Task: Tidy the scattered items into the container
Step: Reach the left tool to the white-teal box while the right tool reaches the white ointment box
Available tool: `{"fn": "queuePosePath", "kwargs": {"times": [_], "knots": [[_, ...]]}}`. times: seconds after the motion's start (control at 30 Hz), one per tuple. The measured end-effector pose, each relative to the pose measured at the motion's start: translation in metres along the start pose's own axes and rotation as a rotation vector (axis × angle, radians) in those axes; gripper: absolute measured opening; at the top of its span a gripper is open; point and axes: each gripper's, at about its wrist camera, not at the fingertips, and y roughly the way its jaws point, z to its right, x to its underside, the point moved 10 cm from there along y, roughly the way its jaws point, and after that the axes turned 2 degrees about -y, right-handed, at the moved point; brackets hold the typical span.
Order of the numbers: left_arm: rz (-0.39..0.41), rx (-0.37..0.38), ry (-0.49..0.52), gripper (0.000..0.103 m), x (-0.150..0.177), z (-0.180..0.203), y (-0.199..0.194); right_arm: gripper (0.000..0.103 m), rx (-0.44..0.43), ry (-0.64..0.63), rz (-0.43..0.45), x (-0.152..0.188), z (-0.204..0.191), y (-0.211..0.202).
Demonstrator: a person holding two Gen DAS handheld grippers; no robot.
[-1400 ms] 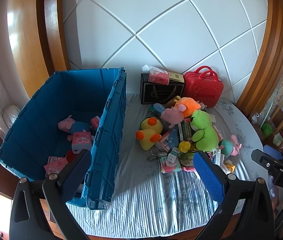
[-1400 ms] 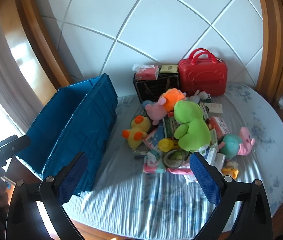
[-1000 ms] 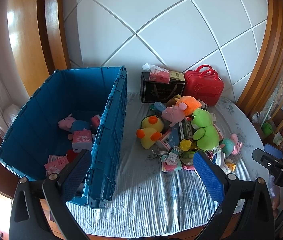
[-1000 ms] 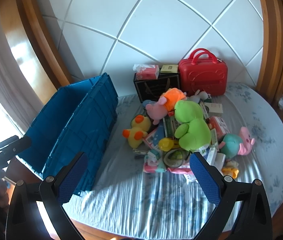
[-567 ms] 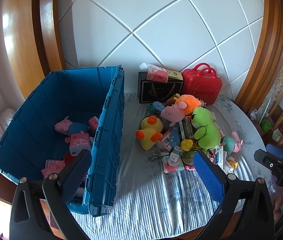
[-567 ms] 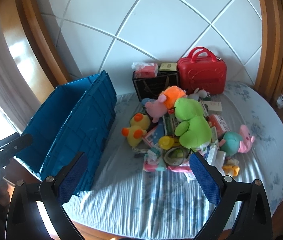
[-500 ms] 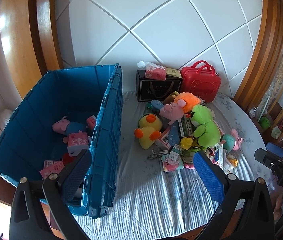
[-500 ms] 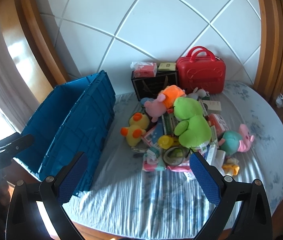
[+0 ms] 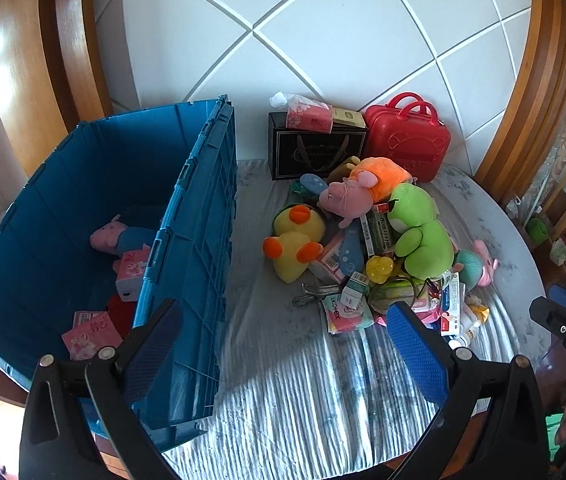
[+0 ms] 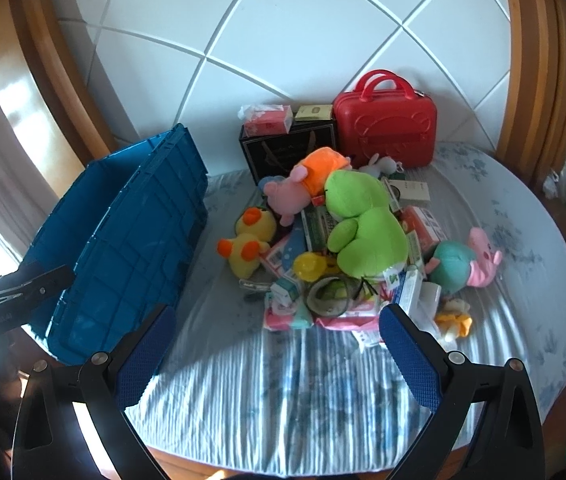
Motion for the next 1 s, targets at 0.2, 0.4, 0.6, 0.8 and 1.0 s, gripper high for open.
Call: {"fn": "queuePosePath", "kwargs": {"times": [0.2,0.4,0.6,0.8,1.0], "knots": [[-0.057,-0.015,0.002,0.103,0.020,0.026,0.046,0.103,0.003,-0.006,-0.044,0.009,0.048,0.026],[-0.148,-0.025,0.004,0.101,0.050,0.051,0.106,0.103,0.004,0.012,-0.104,0.025,0.095,0.056],[-0.177,-0.002,0.028,0.096,0.063,0.075,0.154,0.102,0.015,0.017,-0.154,0.041,0.129,0.086],[-0.171,0.022,0.095,0.086,0.068,0.097,0.204,0.102,0.039,0.044,-0.191,0.058,0.157,0.121],[-0.222,0.026,0.119,0.074,0.080,0.103,0.261,0.102,0.066,0.070,-0.229,0.073,0.174,0.161]]}}
